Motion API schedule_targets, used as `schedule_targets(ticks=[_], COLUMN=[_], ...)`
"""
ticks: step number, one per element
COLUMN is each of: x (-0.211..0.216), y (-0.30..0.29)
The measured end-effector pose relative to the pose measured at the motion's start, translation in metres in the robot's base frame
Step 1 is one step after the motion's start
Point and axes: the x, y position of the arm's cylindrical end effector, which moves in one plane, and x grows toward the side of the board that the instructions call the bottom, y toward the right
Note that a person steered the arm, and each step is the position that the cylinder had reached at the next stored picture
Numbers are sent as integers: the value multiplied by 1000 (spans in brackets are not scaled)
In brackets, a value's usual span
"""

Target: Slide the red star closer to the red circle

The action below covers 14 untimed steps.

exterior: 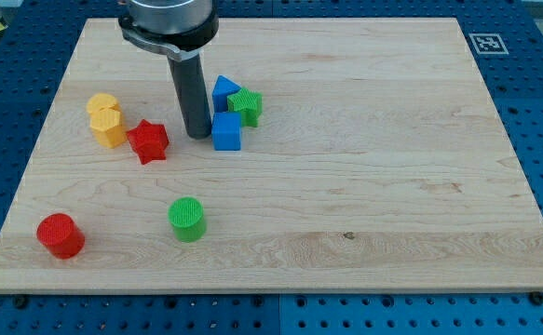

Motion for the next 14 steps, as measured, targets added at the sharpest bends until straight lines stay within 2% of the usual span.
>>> schedule_targets(ticks=[1, 3, 5, 6, 11, 14], x=[-1, -1, -21, -13, 63, 74], y=[7, -31, -41, -59, -62, -51])
